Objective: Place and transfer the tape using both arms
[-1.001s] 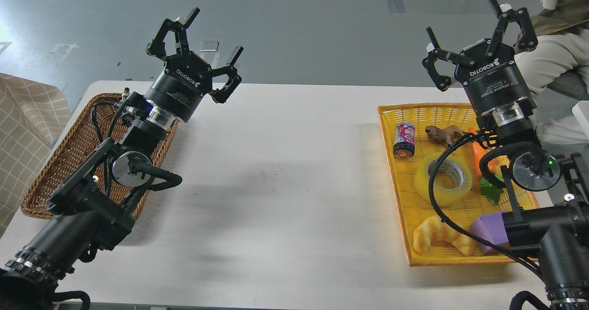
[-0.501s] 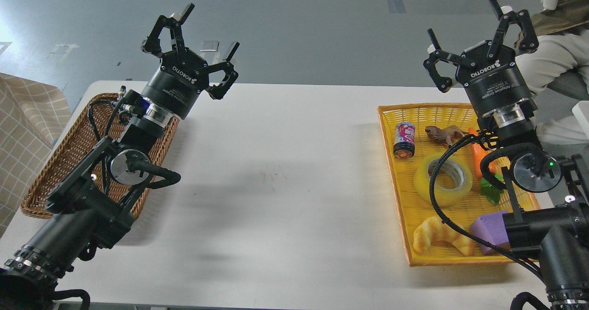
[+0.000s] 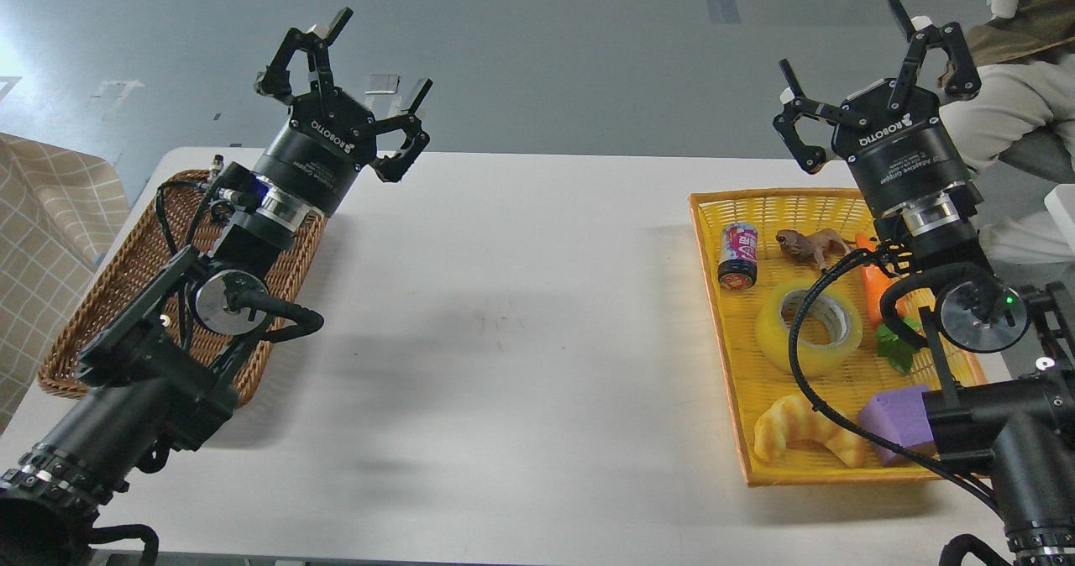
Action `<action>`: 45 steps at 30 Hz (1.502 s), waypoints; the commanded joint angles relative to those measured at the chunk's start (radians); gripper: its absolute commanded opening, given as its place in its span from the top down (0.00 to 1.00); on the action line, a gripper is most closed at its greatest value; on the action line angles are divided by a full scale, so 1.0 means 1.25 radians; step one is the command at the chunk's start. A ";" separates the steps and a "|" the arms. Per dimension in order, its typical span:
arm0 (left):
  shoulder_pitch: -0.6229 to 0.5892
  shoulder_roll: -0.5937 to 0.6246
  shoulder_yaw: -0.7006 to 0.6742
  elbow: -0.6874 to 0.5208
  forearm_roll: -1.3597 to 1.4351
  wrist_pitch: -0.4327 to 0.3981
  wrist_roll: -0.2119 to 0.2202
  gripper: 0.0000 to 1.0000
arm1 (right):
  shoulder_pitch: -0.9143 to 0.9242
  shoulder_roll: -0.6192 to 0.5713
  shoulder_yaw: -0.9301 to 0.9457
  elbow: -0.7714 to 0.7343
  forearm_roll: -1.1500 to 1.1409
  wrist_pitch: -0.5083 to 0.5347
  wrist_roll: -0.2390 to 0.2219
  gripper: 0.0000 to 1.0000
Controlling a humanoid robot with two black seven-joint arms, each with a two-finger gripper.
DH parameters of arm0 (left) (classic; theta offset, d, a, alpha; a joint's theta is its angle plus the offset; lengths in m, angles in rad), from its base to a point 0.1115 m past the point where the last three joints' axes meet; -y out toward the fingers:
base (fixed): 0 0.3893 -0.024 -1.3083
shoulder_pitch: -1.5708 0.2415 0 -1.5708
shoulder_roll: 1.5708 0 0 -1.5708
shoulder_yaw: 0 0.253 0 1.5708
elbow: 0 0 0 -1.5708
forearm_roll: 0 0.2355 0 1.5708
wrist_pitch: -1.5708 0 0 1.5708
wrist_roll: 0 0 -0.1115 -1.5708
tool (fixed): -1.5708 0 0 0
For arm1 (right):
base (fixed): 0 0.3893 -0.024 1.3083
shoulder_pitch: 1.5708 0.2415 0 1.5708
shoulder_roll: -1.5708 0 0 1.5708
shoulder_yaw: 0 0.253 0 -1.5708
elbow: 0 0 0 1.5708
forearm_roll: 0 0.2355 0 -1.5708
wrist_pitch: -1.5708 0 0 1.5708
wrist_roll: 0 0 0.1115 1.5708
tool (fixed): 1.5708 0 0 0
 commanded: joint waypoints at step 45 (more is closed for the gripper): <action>-0.047 0.013 -0.010 0.054 0.001 0.000 -0.003 0.02 | 0.191 -0.485 -0.422 0.073 -0.471 0.000 -0.008 0.00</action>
